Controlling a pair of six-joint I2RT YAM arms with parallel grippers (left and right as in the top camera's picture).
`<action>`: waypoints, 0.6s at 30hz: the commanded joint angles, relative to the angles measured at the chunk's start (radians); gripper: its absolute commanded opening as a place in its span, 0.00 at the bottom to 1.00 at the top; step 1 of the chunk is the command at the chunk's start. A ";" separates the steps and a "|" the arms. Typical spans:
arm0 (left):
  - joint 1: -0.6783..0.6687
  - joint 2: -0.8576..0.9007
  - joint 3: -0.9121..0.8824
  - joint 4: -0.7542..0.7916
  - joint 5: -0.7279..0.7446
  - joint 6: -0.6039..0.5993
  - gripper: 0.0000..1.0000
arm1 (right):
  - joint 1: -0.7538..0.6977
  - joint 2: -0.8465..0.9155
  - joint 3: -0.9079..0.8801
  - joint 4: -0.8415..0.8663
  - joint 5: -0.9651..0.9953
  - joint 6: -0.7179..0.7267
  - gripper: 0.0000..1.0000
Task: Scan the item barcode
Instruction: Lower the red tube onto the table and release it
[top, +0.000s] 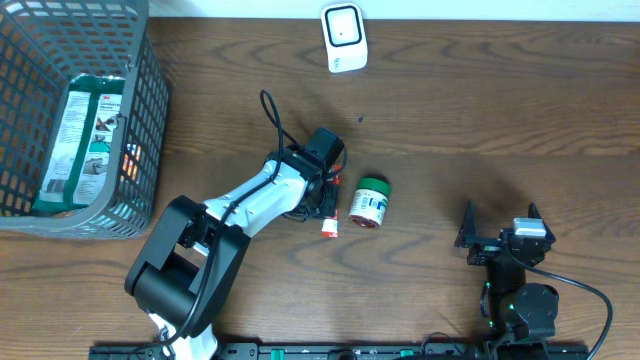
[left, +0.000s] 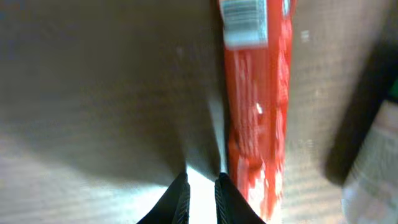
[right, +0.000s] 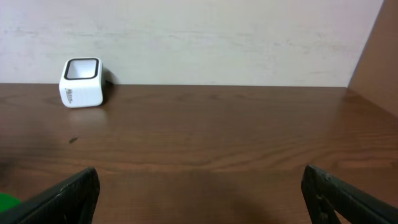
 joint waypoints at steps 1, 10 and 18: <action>0.003 0.005 -0.006 0.028 -0.122 -0.006 0.17 | -0.013 0.000 -0.001 -0.002 0.013 0.013 0.99; -0.021 0.005 -0.006 0.058 -0.066 -0.006 0.17 | -0.013 0.000 -0.001 -0.002 0.013 0.013 0.99; -0.021 0.005 -0.006 0.098 -0.065 -0.006 0.17 | -0.013 0.000 -0.001 -0.002 0.013 0.014 0.99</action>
